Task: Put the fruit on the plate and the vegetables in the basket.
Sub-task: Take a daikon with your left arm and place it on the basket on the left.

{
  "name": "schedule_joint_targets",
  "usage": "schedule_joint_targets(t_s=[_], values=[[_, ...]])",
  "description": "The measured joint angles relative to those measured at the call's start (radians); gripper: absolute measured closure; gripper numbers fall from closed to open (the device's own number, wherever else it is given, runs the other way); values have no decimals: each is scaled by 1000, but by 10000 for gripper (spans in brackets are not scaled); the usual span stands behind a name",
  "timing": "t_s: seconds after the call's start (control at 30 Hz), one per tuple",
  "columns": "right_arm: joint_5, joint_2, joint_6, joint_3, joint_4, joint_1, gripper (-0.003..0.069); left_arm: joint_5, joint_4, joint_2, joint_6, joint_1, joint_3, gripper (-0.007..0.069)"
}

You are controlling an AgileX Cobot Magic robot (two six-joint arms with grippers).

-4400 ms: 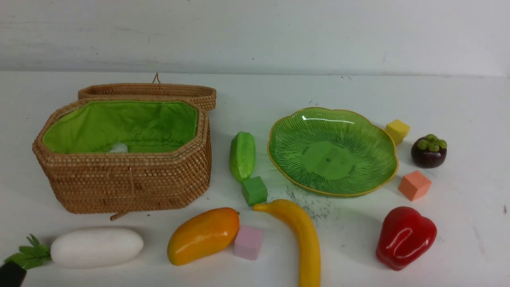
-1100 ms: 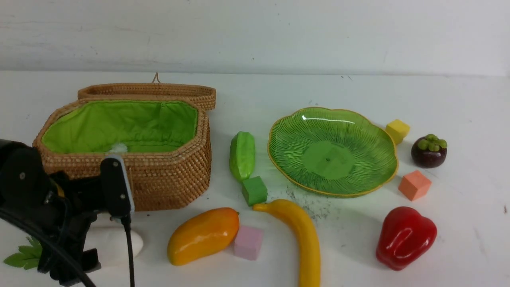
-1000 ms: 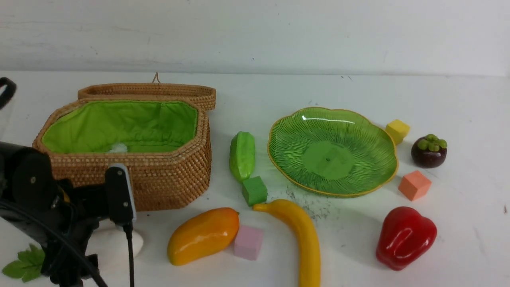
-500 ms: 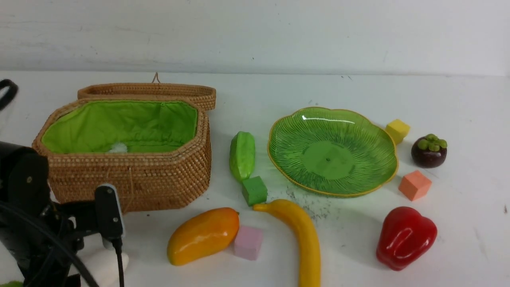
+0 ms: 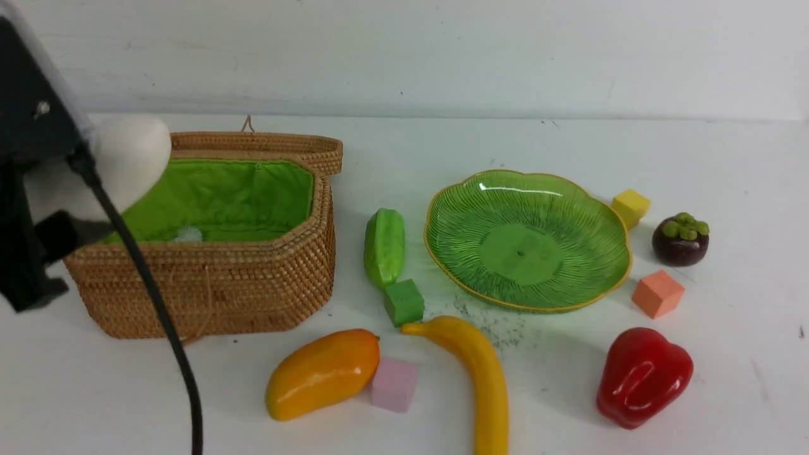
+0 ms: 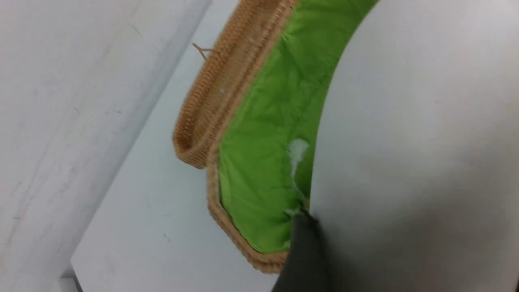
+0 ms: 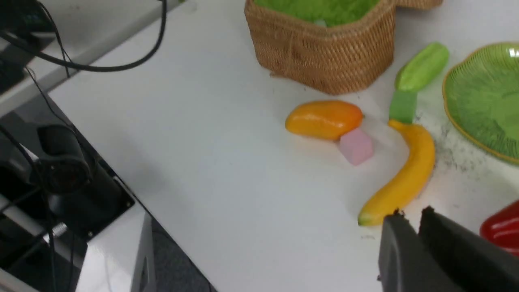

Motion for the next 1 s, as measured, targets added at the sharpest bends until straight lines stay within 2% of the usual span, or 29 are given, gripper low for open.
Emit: schedule_joint_targets(t_s=[0.3,0.53,0.73,0.9,1.0], values=[[-76,0,1,0,4,0,573,-180,-1,326,0,0,-174,104],[-76,0,60,0,11,0,571,-306,23,481,0,0,-181,88],[-80,0,77,0,11,0,571,-332,32,482,-1,0,-183,-22],[-83,0,77,0,11,0,571,-308,25,456,-1,0,-183,-24],[-85,0,77,0,8,0,571,-255,-23,425,-35,0,-183,8]])
